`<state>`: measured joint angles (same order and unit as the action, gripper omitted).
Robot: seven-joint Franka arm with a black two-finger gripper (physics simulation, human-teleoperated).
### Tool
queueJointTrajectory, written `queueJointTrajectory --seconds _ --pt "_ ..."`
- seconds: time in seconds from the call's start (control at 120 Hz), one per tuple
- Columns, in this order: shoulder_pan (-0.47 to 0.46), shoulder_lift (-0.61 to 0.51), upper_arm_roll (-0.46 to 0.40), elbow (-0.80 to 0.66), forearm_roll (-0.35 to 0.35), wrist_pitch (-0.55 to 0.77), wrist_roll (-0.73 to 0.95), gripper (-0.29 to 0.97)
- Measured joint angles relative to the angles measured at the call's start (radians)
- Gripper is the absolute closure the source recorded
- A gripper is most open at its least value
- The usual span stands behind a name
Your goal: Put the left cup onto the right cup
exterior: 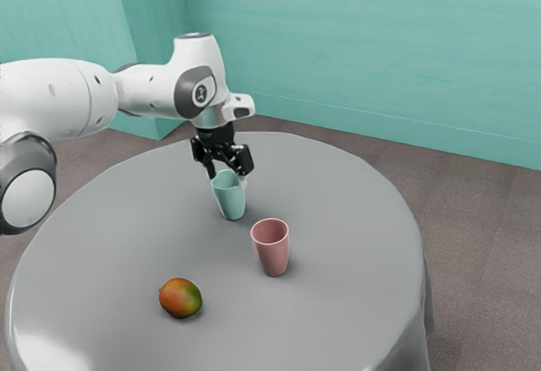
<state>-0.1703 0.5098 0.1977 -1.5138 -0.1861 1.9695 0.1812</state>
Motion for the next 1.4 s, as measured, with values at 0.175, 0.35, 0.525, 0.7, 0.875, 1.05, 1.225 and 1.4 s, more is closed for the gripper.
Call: queueJointTrajectory --seconds 0.175,0.35,0.525,0.7,0.875,1.05,1.225,1.4 --pt "0.001 0.036 -0.009 0.034 0.001 0.031 -0.002 0.0" --pt "0.003 0.073 -0.011 0.067 0.003 0.052 -0.004 0.0" --pt "0.004 0.107 -0.011 0.077 0.002 0.082 -0.005 0.0" --pt "0.009 0.137 -0.011 0.095 0.003 0.111 -0.006 0.0" --pt "0.009 0.157 -0.008 0.097 0.002 0.124 -0.007 0.0" --pt "0.009 0.17 -0.003 0.098 -0.001 0.13 -0.008 0.07" --pt "0.009 0.174 -0.002 0.098 -0.003 0.132 -0.009 0.41" --pt "0.008 0.174 -0.001 0.096 -0.003 0.133 -0.013 0.65"
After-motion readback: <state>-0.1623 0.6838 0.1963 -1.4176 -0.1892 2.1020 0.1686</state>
